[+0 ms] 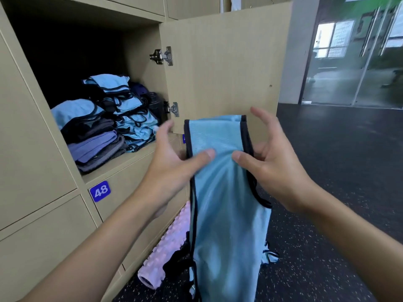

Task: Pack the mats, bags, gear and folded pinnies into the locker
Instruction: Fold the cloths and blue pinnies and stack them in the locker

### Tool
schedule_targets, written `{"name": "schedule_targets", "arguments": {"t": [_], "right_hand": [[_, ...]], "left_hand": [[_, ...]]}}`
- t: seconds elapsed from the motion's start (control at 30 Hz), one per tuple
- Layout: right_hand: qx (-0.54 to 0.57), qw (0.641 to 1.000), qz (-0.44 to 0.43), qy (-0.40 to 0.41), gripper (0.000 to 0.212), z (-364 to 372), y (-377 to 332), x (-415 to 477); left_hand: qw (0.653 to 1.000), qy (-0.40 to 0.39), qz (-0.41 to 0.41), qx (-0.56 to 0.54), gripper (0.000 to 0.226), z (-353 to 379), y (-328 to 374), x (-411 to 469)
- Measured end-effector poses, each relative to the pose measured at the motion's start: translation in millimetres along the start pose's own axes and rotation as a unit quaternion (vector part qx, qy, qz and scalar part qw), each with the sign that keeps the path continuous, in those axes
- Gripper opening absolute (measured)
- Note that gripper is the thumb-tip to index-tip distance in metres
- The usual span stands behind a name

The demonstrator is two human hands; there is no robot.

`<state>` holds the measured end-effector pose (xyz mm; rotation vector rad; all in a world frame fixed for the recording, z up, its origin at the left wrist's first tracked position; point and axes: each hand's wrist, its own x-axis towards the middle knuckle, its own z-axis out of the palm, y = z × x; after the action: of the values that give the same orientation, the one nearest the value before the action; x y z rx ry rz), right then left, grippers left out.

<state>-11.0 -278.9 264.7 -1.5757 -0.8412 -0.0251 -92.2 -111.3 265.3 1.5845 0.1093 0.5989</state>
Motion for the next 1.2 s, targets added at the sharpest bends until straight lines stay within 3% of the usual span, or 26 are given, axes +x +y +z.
{"name": "schedule_targets", "arguments": {"t": [0.07,0.13,0.27,0.33,0.53,0.6,0.73,0.8,0.9,1.0,1.1,1.2], "right_hand": [[0.004,1.000,-0.004,0.030,0.074,-1.8,2.1,2.0],[0.016,0.999,-0.004,0.039,0.073,-4.0,3.0,2.6],[0.007,0.997,0.038,-0.060,0.098,-9.8,4.4,2.2],[0.000,0.995,0.040,-0.086,0.097,-7.9,4.9,0.0],[0.012,1.000,0.017,0.020,0.080,-9.1,9.7,6.0],[0.018,0.999,0.024,0.019,0.081,-14.5,9.0,7.1],[-0.014,0.996,0.055,-0.071,0.099,-19.7,3.5,5.2],[-0.019,0.996,0.054,-0.072,0.097,-18.5,2.7,4.0],[-0.006,0.998,0.038,-0.054,0.091,-15.8,2.5,2.1],[-0.002,0.998,0.032,-0.051,0.089,-12.7,2.3,1.1],[-0.020,0.996,0.052,-0.067,0.091,-16.3,3.6,1.9],[-0.008,0.991,0.090,-0.102,0.096,-20.7,4.4,1.2]], "left_hand": [[0.998,-0.052,-0.027,0.006,0.096,3.9,-8.2,-6.9],[0.998,-0.060,-0.006,-0.009,0.095,5.5,-9.6,-7.6],[0.997,-0.001,0.056,-0.049,0.091,2.7,-3.6,0.7],[0.995,0.023,0.077,-0.053,0.090,-0.3,-4.7,3.0],[0.996,-0.061,0.037,0.050,0.111,2.7,-31.8,-2.9],[0.996,-0.072,0.043,0.028,0.107,5.3,-34.5,-1.5],[0.995,-0.013,0.101,-0.004,0.095,6.2,-24.6,4.6],[0.995,-0.004,0.097,-0.016,0.089,5.6,-22.5,1.9],[0.993,-0.083,0.065,0.044,0.094,7.2,-29.1,-5.5],[0.989,-0.131,0.038,0.064,0.082,12.9,-33.9,-7.8],[0.992,-0.089,0.048,0.069,0.062,15.8,-29.1,-6.9],[0.998,-0.020,0.048,0.040,0.058,12.4,-23.6,0.1]]}}
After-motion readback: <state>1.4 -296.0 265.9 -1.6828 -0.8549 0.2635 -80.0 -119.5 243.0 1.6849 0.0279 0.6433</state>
